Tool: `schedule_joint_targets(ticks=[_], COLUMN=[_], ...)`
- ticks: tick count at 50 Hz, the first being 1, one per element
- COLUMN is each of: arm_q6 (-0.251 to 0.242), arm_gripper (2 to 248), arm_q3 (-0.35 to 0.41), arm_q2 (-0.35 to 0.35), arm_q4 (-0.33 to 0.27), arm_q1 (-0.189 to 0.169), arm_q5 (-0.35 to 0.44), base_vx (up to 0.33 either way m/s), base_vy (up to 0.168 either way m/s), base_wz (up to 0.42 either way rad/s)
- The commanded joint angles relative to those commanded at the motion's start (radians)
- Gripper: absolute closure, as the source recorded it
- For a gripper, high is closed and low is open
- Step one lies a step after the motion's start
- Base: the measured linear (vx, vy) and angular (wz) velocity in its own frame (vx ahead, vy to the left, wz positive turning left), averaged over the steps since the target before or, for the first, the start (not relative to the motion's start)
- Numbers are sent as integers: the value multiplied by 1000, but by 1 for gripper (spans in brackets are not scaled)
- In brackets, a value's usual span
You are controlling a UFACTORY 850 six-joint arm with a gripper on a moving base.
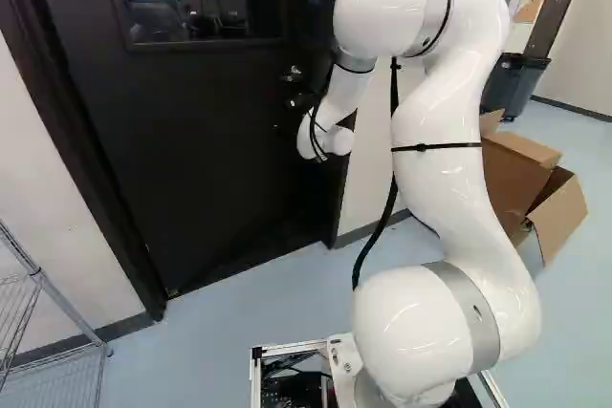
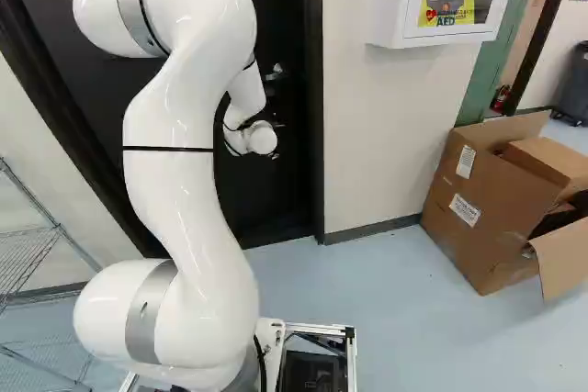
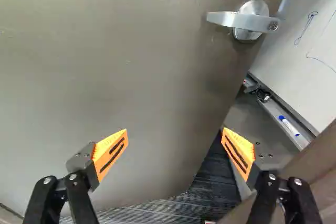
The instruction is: Open the door and move inside
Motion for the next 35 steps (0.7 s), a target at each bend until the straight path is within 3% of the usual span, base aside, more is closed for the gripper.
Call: schedule_joint_targets(ticks=[35], arm_q6=[0], arm_gripper=[3], arm_q3=[208], arm_q2=[159], arm_q4=[93], arm_q1=[-30], arm_q5=[-49], base_vx=[0], base_vy=[0], base_wz=[0])
